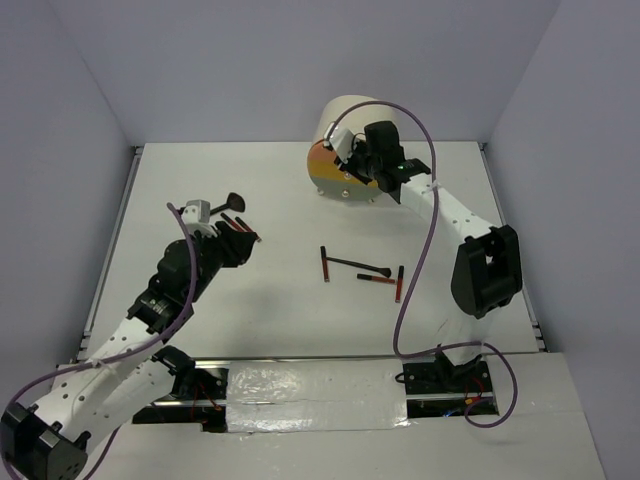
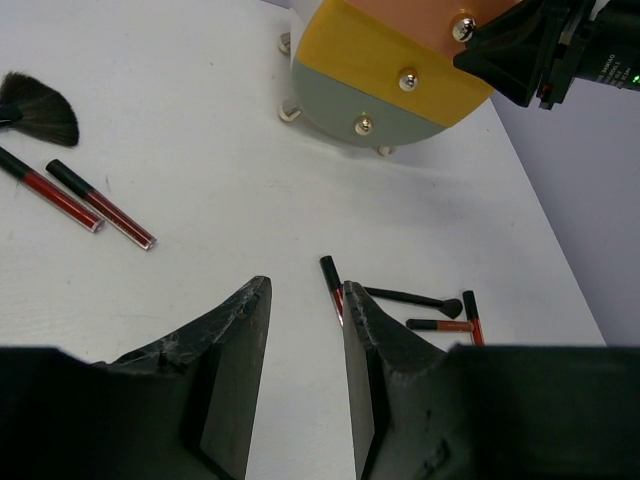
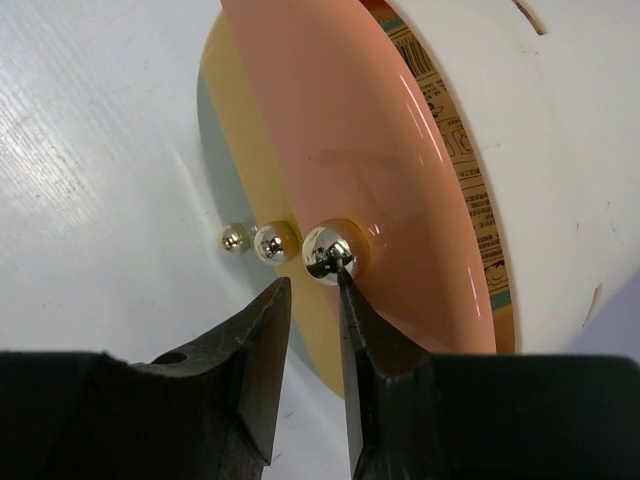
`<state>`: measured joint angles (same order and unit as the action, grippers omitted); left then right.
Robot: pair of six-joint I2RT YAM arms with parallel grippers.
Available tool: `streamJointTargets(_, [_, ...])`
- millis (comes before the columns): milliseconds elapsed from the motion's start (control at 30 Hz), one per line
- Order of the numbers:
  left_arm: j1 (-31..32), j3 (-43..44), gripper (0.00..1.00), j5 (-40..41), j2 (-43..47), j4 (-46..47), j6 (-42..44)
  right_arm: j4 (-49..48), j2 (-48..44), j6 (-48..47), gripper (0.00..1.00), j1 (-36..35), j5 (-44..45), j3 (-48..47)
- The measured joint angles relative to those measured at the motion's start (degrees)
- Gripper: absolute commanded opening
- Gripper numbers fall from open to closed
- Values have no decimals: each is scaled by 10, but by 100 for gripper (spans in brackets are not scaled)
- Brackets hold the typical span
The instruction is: Organize the makeup
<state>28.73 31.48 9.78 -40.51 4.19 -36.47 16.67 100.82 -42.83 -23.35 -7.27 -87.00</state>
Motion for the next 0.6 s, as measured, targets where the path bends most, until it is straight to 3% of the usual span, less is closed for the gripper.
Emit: streamJointTargets(600, [0,-8,47,-53,-134,121,-34,23,17,2,48,11,8,-34])
